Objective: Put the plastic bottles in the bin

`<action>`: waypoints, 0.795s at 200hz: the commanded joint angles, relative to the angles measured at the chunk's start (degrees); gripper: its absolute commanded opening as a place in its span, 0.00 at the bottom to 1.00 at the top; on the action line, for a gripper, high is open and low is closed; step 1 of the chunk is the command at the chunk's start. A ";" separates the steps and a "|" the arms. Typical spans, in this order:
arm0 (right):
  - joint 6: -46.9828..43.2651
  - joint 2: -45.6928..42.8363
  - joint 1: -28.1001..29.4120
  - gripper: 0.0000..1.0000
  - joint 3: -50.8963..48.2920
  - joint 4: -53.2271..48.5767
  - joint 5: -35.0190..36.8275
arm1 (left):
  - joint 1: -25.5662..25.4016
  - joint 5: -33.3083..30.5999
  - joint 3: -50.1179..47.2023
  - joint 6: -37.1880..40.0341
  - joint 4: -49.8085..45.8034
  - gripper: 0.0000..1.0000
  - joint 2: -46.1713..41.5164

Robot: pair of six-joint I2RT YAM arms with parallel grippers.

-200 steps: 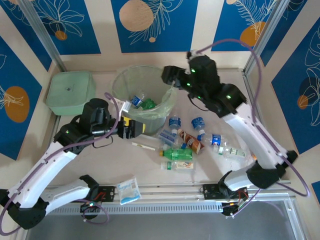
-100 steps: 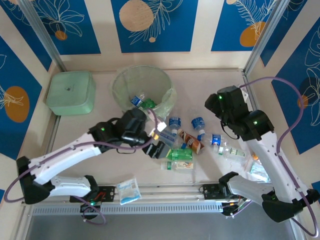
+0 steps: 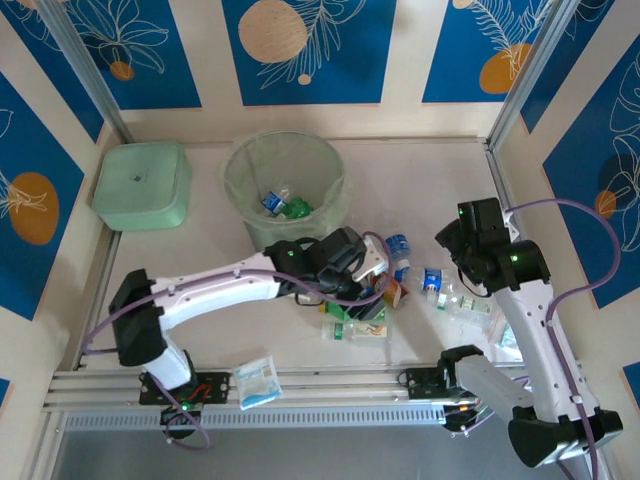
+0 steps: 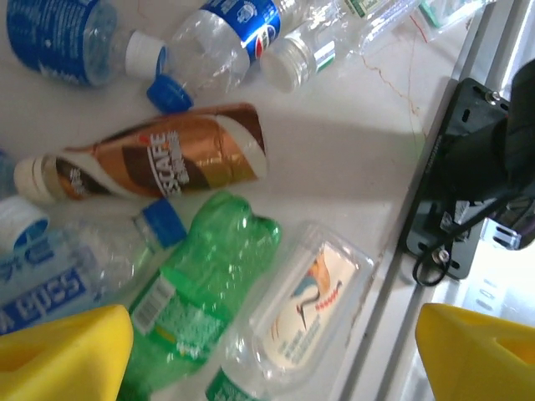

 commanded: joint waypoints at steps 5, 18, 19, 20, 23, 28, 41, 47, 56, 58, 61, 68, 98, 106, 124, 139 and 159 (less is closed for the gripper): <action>-0.13 -2.23 -2.28 0.76 -1.02 -1.32 -3.45 | -0.40 -2.13 5.00 4.37 2.33 0.86 5.80; -0.69 -3.16 -3.24 0.76 -1.39 -1.12 -4.05 | -0.38 -3.63 7.74 4.50 2.46 0.86 8.87; -0.79 -3.25 -3.31 0.76 -1.40 -1.11 -4.08 | -0.38 -3.80 7.99 4.44 2.46 0.86 9.13; -0.83 -3.25 -3.35 0.76 -1.41 -1.11 -4.15 | -0.38 -3.98 8.20 4.40 2.46 0.86 9.26; -0.97 -3.41 -3.58 0.76 -1.42 -1.10 -4.30 | -0.38 -4.59 8.92 4.19 2.34 0.86 10.08; -1.28 -3.55 -3.76 0.76 -1.51 -1.02 -4.59 | -0.46 -5.82 10.35 3.60 1.95 0.87 11.43; -1.96 -3.54 -4.48 0.76 -1.51 -0.97 -5.42 | -0.40 -9.20 15.55 0.94 0.14 0.90 15.32; -2.23 -3.51 -4.72 0.76 -1.51 -0.92 -5.72 | -0.38 -10.03 18.61 -0.28 -1.32 0.92 17.40; -2.42 -3.55 -5.03 0.76 -1.58 -1.01 -6.28 | -0.48 -10.56 23.64 -1.90 -3.81 0.97 20.87; -2.41 -3.52 -5.11 0.76 -1.59 -1.01 -6.35 | -0.47 -10.81 24.70 -2.25 -4.42 1.00 21.66; -2.46 -3.60 -5.18 0.76 -1.60 -0.94 -6.54 | -0.53 -11.34 26.78 -2.80 -5.52 0.99 22.93; -2.50 -3.81 -5.34 0.77 -1.69 -0.92 -6.89 | -0.76 -13.16 31.31 -4.09 -8.10 0.99 25.80; -2.91 -5.15 -6.47 0.78 -1.71 -1.44 -7.92 | -1.35 -21.46 48.05 -9.97 -18.15 0.99 36.56; -3.07 -5.38 -7.00 0.78 -1.47 -1.91 -8.04 | -1.35 -23.04 52.36 -11.93 -21.04 0.99 39.36; -2.54 -5.94 -8.58 0.78 -0.61 -4.01 -7.28 | -1.26 -24.15 62.16 -15.81 -27.39 0.99 45.02; -2.00 -6.70 -10.85 0.78 0.43 -5.93 -6.93 | -0.88 -23.27 66.67 -18.80 -29.81 0.99 47.93; -2.47 -8.11 -14.33 0.78 1.84 -7.10 -7.85 | 0.67 -21.71 66.07 -23.41 -29.53 0.99 48.58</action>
